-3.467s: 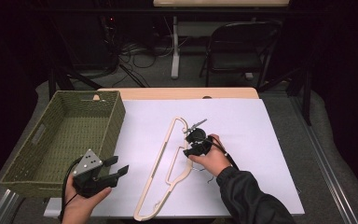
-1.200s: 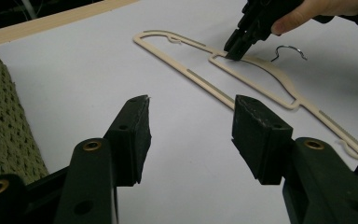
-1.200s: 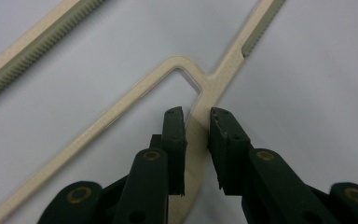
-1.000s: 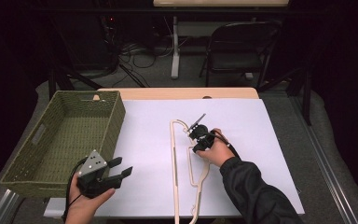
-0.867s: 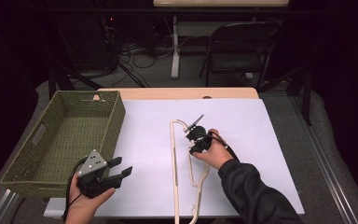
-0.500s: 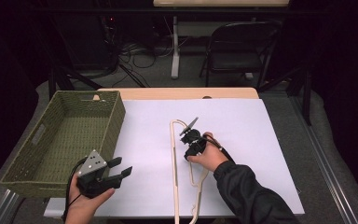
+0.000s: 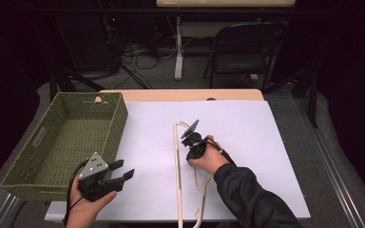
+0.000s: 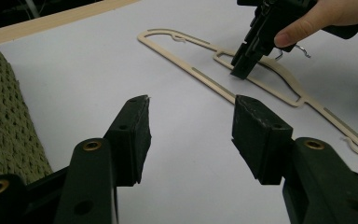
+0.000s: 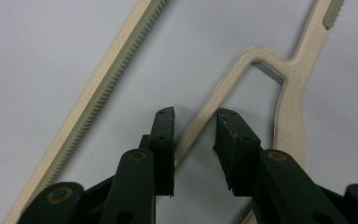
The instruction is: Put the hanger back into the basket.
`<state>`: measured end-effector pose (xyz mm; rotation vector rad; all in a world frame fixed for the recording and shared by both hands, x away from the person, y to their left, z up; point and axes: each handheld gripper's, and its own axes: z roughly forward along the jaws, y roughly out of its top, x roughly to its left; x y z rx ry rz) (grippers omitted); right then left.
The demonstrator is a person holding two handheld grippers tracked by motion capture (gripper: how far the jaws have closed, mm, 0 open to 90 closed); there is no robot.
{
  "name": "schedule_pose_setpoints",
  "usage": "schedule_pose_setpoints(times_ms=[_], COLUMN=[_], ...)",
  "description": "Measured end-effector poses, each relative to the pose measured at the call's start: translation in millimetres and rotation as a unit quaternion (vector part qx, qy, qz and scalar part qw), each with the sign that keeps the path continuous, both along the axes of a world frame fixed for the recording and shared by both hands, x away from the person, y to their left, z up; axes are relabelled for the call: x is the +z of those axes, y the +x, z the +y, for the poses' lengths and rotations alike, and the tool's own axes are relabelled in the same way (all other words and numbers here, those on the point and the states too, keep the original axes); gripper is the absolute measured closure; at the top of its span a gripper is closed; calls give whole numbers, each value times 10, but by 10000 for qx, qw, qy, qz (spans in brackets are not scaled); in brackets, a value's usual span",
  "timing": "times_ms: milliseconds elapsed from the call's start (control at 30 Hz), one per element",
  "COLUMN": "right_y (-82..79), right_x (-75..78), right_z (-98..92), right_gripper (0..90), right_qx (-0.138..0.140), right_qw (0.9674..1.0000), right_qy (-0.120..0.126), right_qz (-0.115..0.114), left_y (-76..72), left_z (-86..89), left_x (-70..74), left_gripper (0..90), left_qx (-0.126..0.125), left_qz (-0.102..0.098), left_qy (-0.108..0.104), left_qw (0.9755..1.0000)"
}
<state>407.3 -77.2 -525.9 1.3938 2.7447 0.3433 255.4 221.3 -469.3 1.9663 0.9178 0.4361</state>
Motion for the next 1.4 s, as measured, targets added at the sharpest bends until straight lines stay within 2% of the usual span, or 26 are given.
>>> schedule_pose_setpoints(times_ms=[67, 267, 300, 333, 400, 533, 567, 600, 667, 700, 733, 800, 833, 867, 933, 967, 1000, 1033, 1167, 1267, 1400], right_y=[11, 41, 38, 28, 5, 3, -5, -10, -33, -45, -53, -92, -109, -130, -189, -212, -248, -269, -389, -490, -571], right_x=[2, 12, 9, 7, 2, 13, 3, 18, 29, 16, 48, 46, 63, 111, 127, 169, 186, 200, 268, 310, 328], right_z=[4, -23, -28, -27, -16, -15, -14, -11, 1, 2, 7, 15, 15, 17, 27, 28, 33, 24, 24, -3, -55], right_gripper=[708, 851, 851, 852, 853, 853, 853, 853, 853, 853, 853, 853, 853, 853, 853, 853, 853, 853, 853, 853, 853], right_qx=[-98, -67, 65, 251, 310, 462, 516, 602, 825, 929, 989, 1069, 1202, 1408, 1512, 1692, 1831, 2055, 2424, 2730, 3007], right_qw=[9999, 9996, 9996, 9995, 9994, 9988, 9986, 9982, 9965, 9952, 9948, 9932, 9912, 9879, 9852, 9813, 9773, 9719, 9585, 9461, 9343], right_qy=[5, -17, -19, -70, -89, -62, -8, -52, -93, -39, -77, 76, 62, -114, -29, -211, -248, -212, -351, -354, -243], right_qz=[55, 270, 262, 156, 87, 128, 58, 53, -115, -308, -240, -460, -558, -643, -809, -889, -1033, -1129, -1461, -1709, -1901], left_y=[1, -2, -3, -4, -5, -5, -4, -3, 0, 1, 2, 3, 3, 3, 3, 3, 3, 3, 5, 8, 31], left_z=[-1, 10, 12, 17, 19, 18, 17, 15, 11, 9, 8, 9, 10, 13, 16, 17, 18, 19, 13, 9, 8], left_x=[-1, 7, 9, 12, 14, 11, 10, 8, 3, -1, -2, -3, 0, 2, 3, 4, 6, 7, 7, 13, 19], left_gripper=[464, 464, 464, 464, 464, 464, 464, 464, 464, 464, 464, 464, 464, 464, 464, 464, 464, 464, 464, 464, 464], left_qx=[1, 13, 18, 18, 24, 33, 31, 25, 14, 19, 23, 18, 14, 8, 20, 25, 27, 28, 25, 15, -9], left_qz=[5, -11, -16, -15, -17, -20, -19, -11, -5, -5, 4, 7, 12, 11, 4, 0, -3, -4, 7, -1, 45], left_qy=[10, 7, 1, 1, 3, -4, 1, 5, 12, 6, 2, -4, 2, 6, -13, -16, -13, -13, -1, -2, -15], left_qw=[10000, 10000, 10000, 10000, 10000, 10000, 10000, 10000, 10000, 10000, 10000, 10000, 10000, 10000, 10000, 10000, 10000, 10000, 10000, 10000, 10000])
